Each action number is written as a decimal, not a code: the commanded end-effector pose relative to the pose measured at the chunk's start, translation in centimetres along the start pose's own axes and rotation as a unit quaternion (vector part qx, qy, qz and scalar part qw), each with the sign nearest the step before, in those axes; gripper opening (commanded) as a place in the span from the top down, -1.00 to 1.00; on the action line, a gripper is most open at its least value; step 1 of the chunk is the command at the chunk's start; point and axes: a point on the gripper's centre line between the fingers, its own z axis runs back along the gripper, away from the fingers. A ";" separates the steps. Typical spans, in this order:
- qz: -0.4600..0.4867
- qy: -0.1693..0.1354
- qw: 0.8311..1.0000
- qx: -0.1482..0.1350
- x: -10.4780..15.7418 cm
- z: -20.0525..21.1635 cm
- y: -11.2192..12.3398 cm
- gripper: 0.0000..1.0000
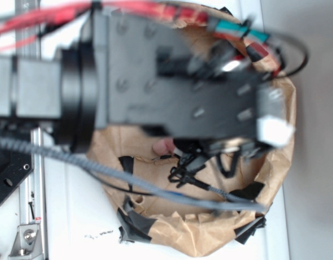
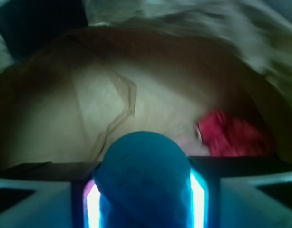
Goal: Grab the blue ball.
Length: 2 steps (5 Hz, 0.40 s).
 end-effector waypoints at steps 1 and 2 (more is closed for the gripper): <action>0.261 0.002 0.964 0.049 -3.0 7.6 0.4 1.00; 0.285 0.004 0.957 0.048 -3.3 7.0 -0.1 1.00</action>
